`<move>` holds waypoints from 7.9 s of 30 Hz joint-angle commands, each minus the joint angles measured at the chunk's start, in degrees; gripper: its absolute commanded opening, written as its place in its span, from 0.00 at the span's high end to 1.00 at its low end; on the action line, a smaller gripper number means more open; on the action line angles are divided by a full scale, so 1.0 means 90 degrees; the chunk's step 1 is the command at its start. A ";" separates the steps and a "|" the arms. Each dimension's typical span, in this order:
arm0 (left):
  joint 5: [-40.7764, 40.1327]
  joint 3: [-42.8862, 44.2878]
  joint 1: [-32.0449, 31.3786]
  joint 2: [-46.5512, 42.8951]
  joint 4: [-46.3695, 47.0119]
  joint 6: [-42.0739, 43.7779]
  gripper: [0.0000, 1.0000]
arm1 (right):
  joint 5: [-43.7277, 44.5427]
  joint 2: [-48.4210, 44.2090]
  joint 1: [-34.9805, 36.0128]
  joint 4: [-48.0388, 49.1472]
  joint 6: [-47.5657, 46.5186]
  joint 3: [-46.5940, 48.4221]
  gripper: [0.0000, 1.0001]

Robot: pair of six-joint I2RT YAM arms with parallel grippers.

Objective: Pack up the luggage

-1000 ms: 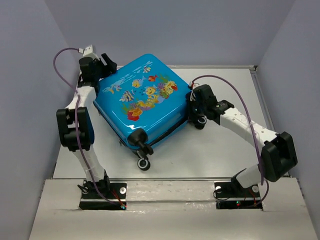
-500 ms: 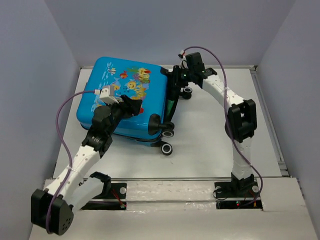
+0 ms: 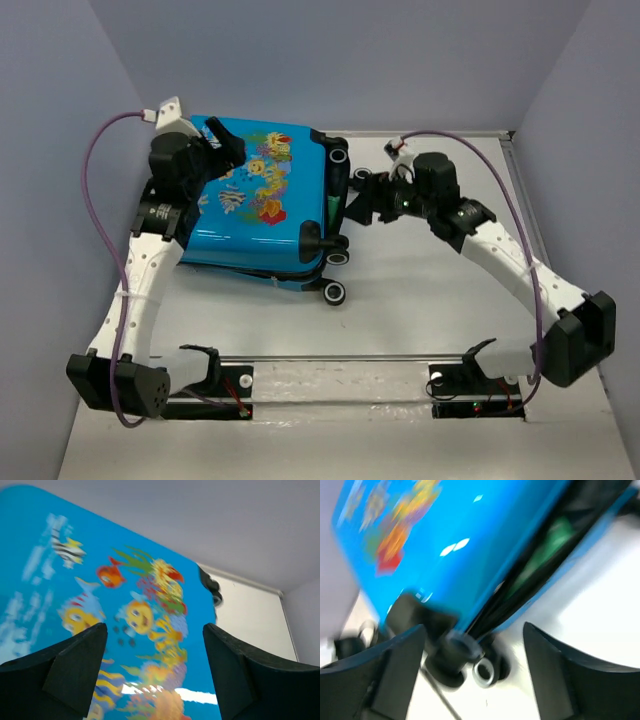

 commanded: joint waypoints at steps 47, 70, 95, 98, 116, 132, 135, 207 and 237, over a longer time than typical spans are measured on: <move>0.1600 -0.2219 0.3174 0.0660 0.0651 -0.0428 0.15 | 0.1409 -0.2457 -0.1292 -0.1106 -0.0654 -0.1199 0.07; 0.0655 -0.4681 0.0177 -0.0639 0.2146 -0.1717 0.42 | -0.0659 0.3905 -0.0737 -0.1351 -0.0243 0.4270 0.01; -0.0870 -0.4877 -0.2393 -0.3040 0.1279 -0.2274 0.44 | -0.0213 0.3335 0.0076 -0.1126 -0.0457 0.6304 0.00; -0.0967 -0.4643 -0.2383 -0.3383 0.0956 -0.2138 0.42 | 0.0061 0.2329 0.0076 -0.1068 -0.0780 0.5836 0.00; -0.0967 -0.3002 -0.2149 -0.1968 0.0847 -0.1172 0.24 | 0.2130 -0.3278 0.2566 0.2768 0.0390 -0.4349 0.93; 0.0760 -0.4720 -0.2012 -0.3149 0.0846 -0.1698 0.23 | 0.2725 -0.0604 0.2566 0.7835 -0.0233 -0.5894 0.37; 0.0888 -0.4906 -0.2022 -0.3013 0.1043 -0.1728 0.24 | 0.3049 -0.0291 0.2566 0.8402 -0.0331 -0.5894 0.41; 0.1698 0.1703 0.1229 0.2581 0.1093 -0.0771 0.03 | 0.5695 -0.3707 0.3585 -0.0647 0.1741 -0.2732 0.00; 0.2364 -0.0889 0.1230 0.3757 0.3687 -0.2245 0.16 | -0.2408 0.2051 -0.2113 0.1609 0.1495 0.0675 0.09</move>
